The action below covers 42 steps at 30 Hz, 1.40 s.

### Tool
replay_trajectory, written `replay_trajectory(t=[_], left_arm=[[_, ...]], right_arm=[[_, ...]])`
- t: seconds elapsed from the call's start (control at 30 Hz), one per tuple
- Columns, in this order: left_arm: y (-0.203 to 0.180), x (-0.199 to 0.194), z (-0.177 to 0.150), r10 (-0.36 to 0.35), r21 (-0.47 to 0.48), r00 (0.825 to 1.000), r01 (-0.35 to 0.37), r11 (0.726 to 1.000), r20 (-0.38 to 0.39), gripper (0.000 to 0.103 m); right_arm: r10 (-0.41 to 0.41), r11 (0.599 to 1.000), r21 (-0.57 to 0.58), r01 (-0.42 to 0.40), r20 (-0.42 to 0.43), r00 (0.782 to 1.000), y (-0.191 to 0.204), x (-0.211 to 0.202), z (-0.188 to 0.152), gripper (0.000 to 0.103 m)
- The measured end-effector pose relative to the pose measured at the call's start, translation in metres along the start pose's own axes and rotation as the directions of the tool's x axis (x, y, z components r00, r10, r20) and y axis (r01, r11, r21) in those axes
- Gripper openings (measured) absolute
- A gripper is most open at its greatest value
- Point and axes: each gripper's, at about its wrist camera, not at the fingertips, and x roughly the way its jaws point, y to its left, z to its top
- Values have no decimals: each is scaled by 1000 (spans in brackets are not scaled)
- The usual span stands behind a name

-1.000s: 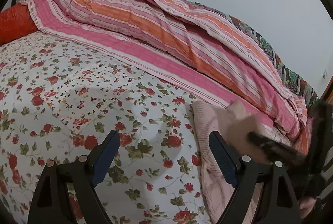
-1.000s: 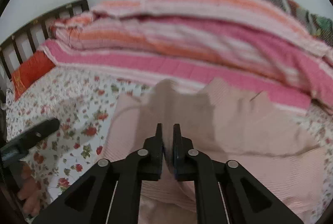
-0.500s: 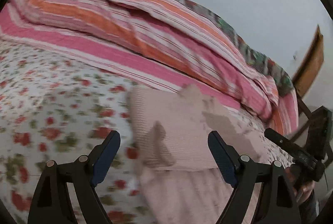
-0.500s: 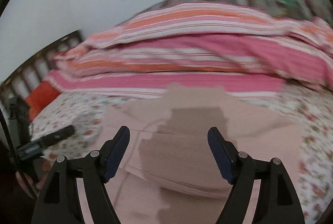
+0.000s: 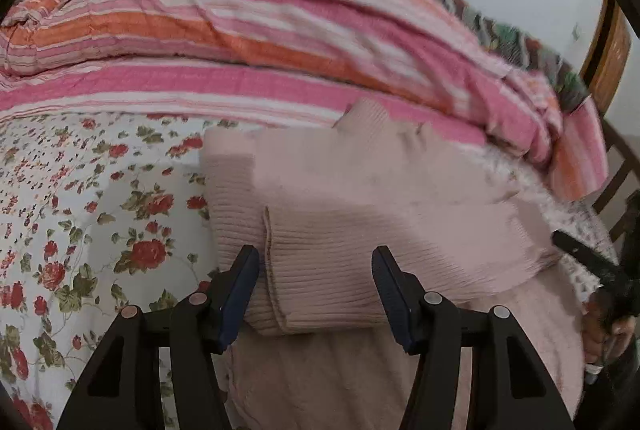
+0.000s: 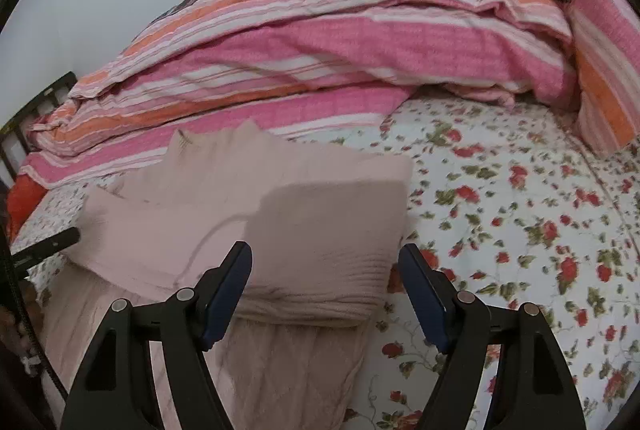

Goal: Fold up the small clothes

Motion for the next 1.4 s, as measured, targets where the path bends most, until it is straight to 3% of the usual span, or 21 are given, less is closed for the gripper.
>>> replay_trajectory(t=[0.3,0.4,0.5,0.57,0.73,0.83,0.9,1.07,1.23,1.3,1.37,1.4], left_arm=[[-3,10,7,53,-8,998,-54,999,-22,56],[-5,15,12,70,-32,997,-70,997,-16,55],[-8,17,15,102,-36,995,-102,994,-3,35],[-11,16,16,102,-22,995,-101,995,16,8],[-14,-9,23,31,-32,987,-26,999,160,7],[-12,-25,29,15,-66,969,2,998,248,7],[-8,-24,33,56,-100,966,-31,995,251,7],[6,-3,29,119,-146,982,-98,984,147,8],[6,8,17,122,-134,991,-113,985,63,11],[4,10,14,118,-126,991,-110,986,57,20],[4,11,12,99,-118,994,-92,989,55,47],[2,11,11,90,-112,994,-83,990,61,52]], right_arm=[[-25,999,25,23,51,998,-7,-3,7,75],[-19,999,29,19,29,999,-8,2,6,75],[-25,1000,18,25,11,1000,-7,6,7,75],[-32,999,8,32,30,999,-6,3,9,75],[-44,999,-8,45,93,995,-4,-6,15,75],[-34,999,-5,35,114,993,-5,-7,20,75],[-66,998,4,66,134,989,-6,-7,23,75],[-47,999,29,45,91,995,-13,6,21,75],[-73,997,19,74,-65,995,-15,35,14,74],[-88,996,27,90,-51,995,-16,33,14,74],[-92,995,29,94,-50,994,-17,33,13,74],[-94,995,29,95,-58,994,-17,35,12,74]])
